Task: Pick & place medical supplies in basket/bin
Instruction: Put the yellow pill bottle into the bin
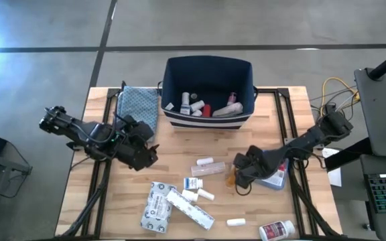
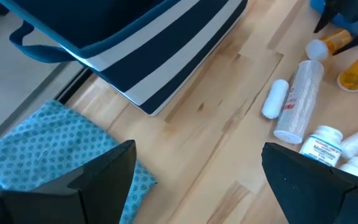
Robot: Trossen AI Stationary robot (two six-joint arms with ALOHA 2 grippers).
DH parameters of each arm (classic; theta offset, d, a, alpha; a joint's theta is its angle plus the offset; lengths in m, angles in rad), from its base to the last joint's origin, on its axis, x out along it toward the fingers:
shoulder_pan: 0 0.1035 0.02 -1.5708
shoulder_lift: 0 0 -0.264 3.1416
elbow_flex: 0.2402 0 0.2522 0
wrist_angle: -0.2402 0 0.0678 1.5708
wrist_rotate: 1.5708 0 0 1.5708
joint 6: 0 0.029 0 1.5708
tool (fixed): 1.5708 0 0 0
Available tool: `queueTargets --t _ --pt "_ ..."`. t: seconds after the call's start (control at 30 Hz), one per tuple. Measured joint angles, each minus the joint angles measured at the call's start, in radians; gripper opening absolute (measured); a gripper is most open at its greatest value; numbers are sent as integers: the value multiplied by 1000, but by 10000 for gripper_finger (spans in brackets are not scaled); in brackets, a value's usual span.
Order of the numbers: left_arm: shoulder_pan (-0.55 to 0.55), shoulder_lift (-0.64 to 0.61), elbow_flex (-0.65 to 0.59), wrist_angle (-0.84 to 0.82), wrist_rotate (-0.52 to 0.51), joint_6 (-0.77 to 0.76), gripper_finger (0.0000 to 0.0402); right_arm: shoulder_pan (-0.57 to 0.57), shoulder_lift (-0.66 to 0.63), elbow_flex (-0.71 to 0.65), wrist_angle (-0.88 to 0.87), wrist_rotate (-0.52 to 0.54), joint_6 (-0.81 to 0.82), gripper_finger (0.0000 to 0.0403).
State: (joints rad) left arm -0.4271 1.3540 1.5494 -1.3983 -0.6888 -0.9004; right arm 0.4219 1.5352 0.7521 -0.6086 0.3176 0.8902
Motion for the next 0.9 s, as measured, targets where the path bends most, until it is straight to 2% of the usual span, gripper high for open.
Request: queueTargets --t 0.3,0.5,0.7,0.9 --pt "-6 0 0 0 1 -3 323 -17 -1 0 0 1 -10 205" --pt "-6 0 0 0 1 -3 324 -34 -1 0 0 57 41 169" --pt "-6 0 -1 0 1 -3 324 -68 -29 12 6 74 73 156" --pt "-6 0 -1 -1 1 0 324 -87 -114 51 5 112 75 154"
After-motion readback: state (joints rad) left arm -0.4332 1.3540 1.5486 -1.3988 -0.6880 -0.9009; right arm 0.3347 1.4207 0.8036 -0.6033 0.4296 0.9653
